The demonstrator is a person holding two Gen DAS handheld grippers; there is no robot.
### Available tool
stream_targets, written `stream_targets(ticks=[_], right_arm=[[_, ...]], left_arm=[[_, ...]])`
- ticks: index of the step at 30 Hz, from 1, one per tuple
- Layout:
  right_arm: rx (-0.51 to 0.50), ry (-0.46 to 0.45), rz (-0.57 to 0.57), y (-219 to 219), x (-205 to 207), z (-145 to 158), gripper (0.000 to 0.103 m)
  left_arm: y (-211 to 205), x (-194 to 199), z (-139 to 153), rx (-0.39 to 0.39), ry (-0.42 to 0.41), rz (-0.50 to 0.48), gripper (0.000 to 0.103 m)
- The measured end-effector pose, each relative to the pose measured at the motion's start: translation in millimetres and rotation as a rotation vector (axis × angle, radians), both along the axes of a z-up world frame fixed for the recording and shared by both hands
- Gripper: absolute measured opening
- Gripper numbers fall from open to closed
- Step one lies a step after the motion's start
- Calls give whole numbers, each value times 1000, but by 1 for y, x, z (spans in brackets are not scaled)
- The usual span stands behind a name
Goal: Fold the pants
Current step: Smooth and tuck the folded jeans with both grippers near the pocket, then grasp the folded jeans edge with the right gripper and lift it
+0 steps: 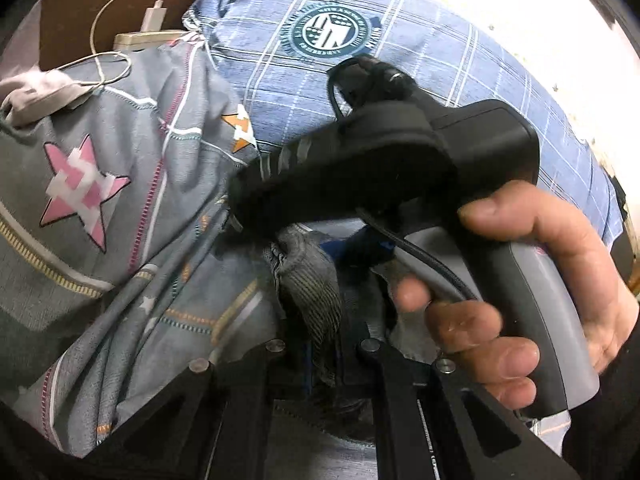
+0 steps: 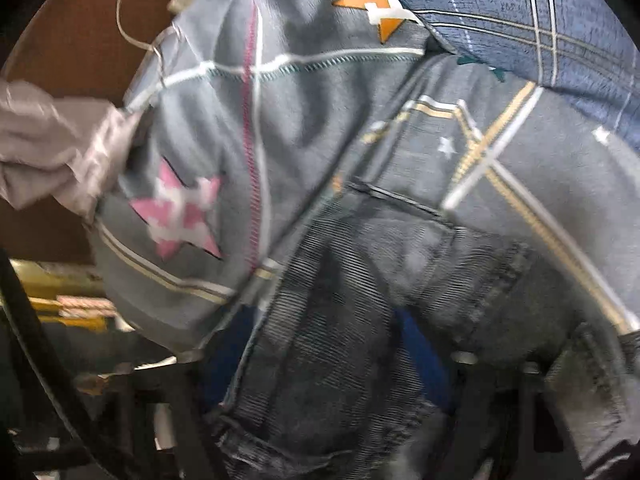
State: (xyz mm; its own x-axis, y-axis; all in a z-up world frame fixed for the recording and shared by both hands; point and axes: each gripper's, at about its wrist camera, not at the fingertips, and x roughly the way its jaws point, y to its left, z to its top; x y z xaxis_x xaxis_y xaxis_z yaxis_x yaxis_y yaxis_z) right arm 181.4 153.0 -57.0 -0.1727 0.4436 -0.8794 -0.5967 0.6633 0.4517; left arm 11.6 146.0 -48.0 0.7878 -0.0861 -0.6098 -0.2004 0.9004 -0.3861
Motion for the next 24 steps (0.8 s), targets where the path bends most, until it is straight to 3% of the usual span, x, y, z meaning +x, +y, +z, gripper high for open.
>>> stream_targets(ticks=[1,3,5,10,14,18,21,24], right_arm=[[-7,-3,-2,-3,0,0,44],[2,-11,-14,-14,3,4,21],[33,-29,-33,-28,4,13,15],[175,-86,-126,-68,-2,47,13],[344,-147,-233,-139,-18,84,13],[445,-224,-356,-214,-34,114,13],[482,-270,-467,-277,-43,124,13],[492,-282,-569,-330,-44,113,13]], left_arm=[[-1,1,-1,-6,3,-12,7],[-3,-1,1,11,-1,-28,6],[-7,-2,5,21,-21,-46,6],[-31,-15,30,83,-123,-104,6],[-69,-23,56,123,-197,-190,6],[-124,-24,80,174,-255,-308,6],[-170,-18,88,194,-243,-400,6],[-210,-3,84,192,-202,-493,6]])
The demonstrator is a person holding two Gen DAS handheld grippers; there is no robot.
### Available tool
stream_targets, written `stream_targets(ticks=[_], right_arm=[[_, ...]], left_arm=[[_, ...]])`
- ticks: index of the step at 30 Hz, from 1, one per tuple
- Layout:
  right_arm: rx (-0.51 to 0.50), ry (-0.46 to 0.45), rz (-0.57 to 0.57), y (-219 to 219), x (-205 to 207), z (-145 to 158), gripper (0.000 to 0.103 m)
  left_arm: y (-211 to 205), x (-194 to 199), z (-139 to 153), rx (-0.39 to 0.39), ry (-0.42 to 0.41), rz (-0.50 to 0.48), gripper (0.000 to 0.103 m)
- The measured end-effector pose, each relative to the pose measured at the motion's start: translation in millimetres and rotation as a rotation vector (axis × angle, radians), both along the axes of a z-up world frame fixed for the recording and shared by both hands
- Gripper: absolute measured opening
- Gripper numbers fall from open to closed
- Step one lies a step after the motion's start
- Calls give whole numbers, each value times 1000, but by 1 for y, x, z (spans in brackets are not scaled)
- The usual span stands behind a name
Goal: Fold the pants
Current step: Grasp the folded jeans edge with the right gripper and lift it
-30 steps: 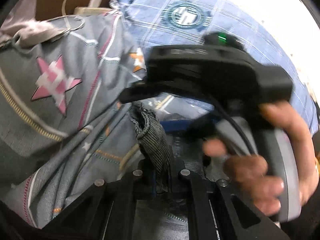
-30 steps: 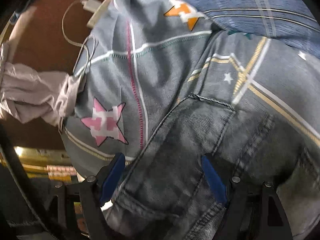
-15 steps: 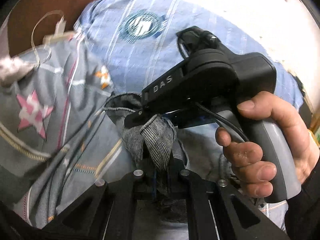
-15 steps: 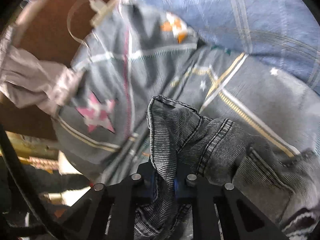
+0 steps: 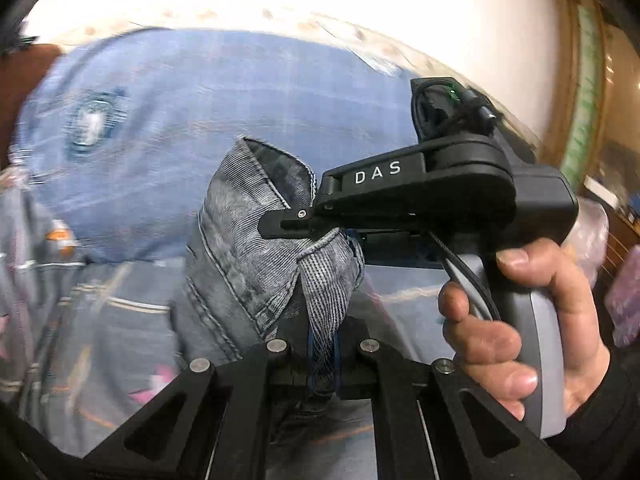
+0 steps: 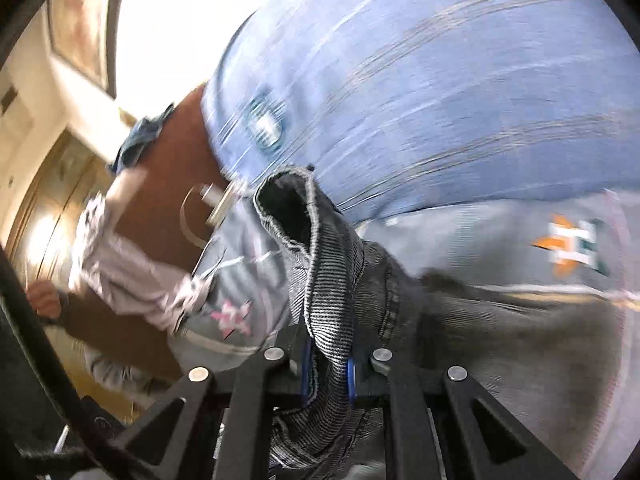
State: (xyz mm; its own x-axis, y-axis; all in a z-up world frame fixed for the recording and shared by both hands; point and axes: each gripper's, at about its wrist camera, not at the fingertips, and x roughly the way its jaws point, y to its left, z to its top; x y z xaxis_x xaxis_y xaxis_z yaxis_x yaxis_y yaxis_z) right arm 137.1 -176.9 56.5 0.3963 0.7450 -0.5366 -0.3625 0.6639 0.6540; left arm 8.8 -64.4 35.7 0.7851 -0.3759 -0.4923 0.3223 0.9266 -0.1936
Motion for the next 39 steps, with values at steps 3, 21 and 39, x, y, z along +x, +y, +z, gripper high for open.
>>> stream_targets(ticks=[3,21,39], right_arm=[[25,30,-81,-47,2,-23,13],[-56,295,-182,-133,12,-105,20],[-82,-17,-319,-138,-68,-49,52]], left_arm=[[-38,14,-11,55,41,-73,6],[-103,52,-80,115,208,-185,8],[9,11,-39,-126,173,-118,64]])
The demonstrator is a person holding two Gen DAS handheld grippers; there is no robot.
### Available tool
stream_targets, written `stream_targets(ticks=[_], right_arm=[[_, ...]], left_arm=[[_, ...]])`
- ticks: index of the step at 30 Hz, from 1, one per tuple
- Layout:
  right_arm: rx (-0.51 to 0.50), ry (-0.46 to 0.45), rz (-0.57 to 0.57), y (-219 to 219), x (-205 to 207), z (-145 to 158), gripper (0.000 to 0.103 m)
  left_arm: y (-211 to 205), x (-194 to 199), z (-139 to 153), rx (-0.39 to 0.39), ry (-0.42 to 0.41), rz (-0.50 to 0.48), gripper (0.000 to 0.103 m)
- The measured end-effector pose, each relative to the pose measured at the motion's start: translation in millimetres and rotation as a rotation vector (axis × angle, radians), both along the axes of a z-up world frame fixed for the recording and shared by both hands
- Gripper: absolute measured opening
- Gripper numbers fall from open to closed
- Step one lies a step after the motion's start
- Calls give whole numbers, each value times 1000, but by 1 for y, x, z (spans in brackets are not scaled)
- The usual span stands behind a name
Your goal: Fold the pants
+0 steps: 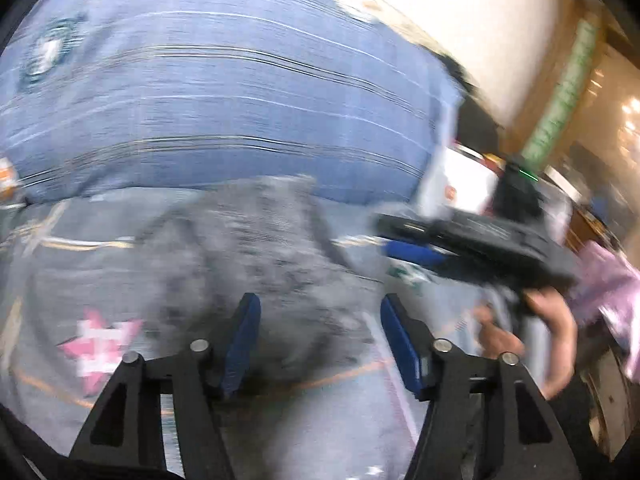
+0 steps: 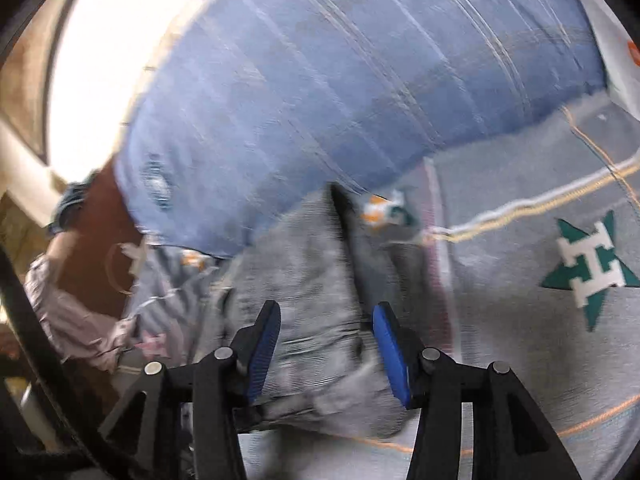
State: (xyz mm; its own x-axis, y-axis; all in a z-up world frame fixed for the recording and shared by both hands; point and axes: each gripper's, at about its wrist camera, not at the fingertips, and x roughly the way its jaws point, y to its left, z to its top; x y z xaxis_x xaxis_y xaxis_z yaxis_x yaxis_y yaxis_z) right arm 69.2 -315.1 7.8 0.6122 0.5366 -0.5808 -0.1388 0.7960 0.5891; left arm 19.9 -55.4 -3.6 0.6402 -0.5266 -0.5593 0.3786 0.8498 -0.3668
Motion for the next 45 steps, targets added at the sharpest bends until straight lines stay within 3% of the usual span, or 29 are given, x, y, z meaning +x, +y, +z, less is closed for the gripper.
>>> stream_targets(ticks=[2,8,11,12,18,22,25,29,31,34,35,36,37,40,42,45], right_arm=[[2,-24,33,14,-4,0,52],[-106,95,37,34,20,-38,49],[-148,136,66,42,25,-54,18],[-178,133,66,45,23,-53,12],[-169,33,95,43,-12,-15,9],[-165,21,84,40,-41,-10,9],[-212,73,51,39,-49,-25,9],[-231,205,24,37,-36,-62,9],[-245,227,22,39,-34,-71,9],[-252,164,33,41,-38,-50,18],[-244,141,36,39,-40,-42,37],[-231,127,32,37,-41,-34,65],[-200,100,18,31,-41,-22,74],[-144,49,24,22,-31,4,79],[-108,23,37,18,-8,24,79],[-69,14,53,16,36,32,79]], left_arm=[[21,5,-6,-20,7,62,64],[48,33,-40,-53,101,163,64],[45,37,-48,-46,129,175,64],[44,38,-51,-39,132,176,64],[43,38,-51,-24,141,180,64],[47,37,-50,-32,144,182,64],[46,39,-53,-26,160,176,64],[34,44,-58,41,169,162,64],[31,43,-57,66,161,161,64],[38,42,-42,39,140,141,64],[41,45,-39,29,143,139,64],[46,51,-34,18,154,141,64],[53,58,-30,7,168,140,64],[76,85,-25,-31,227,170,66],[88,110,-30,-47,277,180,67],[105,146,-48,-69,353,225,68]])
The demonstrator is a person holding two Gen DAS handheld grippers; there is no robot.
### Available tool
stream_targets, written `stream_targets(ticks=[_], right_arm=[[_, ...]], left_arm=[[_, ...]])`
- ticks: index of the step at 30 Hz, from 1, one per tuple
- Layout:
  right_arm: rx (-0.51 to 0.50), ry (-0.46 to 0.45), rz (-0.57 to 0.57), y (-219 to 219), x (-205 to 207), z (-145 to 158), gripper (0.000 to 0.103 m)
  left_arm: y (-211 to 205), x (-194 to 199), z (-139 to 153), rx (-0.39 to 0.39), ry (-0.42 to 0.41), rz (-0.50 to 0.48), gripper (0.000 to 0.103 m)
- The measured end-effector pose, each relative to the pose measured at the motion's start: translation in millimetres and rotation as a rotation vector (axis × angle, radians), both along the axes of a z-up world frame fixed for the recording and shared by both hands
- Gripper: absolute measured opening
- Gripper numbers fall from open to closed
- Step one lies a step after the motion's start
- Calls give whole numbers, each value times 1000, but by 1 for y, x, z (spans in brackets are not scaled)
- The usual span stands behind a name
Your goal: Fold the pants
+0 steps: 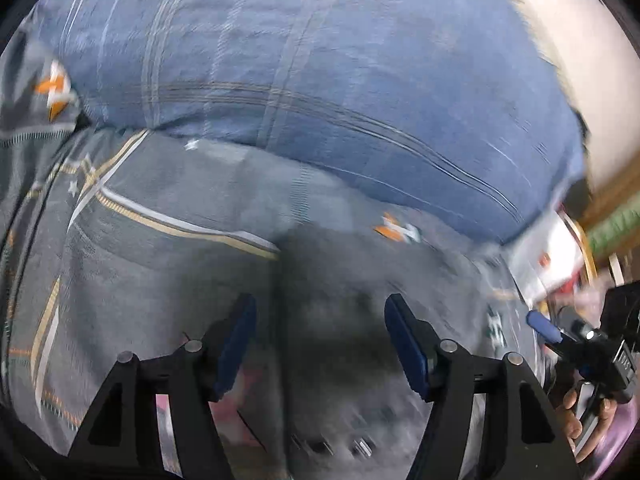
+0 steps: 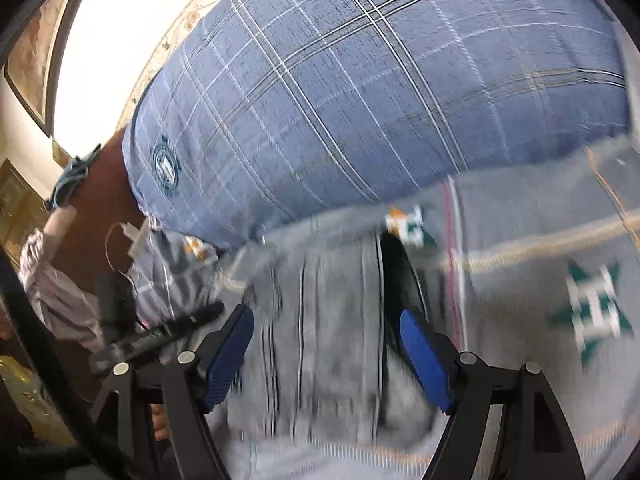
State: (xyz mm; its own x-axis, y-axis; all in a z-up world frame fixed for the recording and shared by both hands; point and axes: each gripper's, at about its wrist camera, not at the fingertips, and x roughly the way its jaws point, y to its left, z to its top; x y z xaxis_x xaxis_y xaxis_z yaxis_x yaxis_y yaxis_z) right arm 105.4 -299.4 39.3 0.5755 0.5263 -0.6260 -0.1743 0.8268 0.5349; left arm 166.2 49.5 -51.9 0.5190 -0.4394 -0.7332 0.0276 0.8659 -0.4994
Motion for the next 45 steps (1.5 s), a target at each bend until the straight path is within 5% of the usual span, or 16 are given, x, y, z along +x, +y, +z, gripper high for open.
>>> stream_targets(ticks=[4,6,7,8,9,10,13,17,22,24,28,30,31,34,37,45], right_arm=[[79,46,-3,-6,56,-31,74],[111,96,13,-3,65,-50,46],[108,117,7,-2,68,-55,41],[105,127,17,0,72,-58,28],[92,121,19,2,73,-57,11],[71,123,10,1,74,-58,7],[42,130,-7,-2,69,-54,5],[-112,105,-51,1,63,-46,5],[-209,210,-56,10,85,-94,4],[-252,219,-32,23,86,-105,6],[-284,158,-9,28,71,-81,19],[-226,113,-1,18,54,-64,75],[-215,91,-6,15,46,-56,84],[-175,19,-44,3,17,-29,86],[-8,45,-77,-21,-8,-28,86],[122,232,-103,-28,-3,-89,86]], left_arm=[[1,24,-32,-121,67,-30,67],[-5,27,-39,-158,85,-23,67],[-10,30,-40,-156,82,-36,63],[-15,32,-39,-150,77,-50,51],[-17,35,-37,-136,81,-43,51],[-18,36,-34,-136,76,-39,42],[-24,29,-13,-105,18,-41,29],[-43,17,10,-6,-80,-78,28],[-58,23,-15,168,-76,-59,30],[-55,21,-16,168,-76,-52,34],[-48,8,7,139,-84,-38,52],[-44,-3,18,131,-99,-27,61],[-41,-10,24,121,-103,-22,62],[-35,-27,36,115,-85,-18,62],[-29,-48,38,111,-49,5,63],[-27,-56,-3,-10,49,-28,65]])
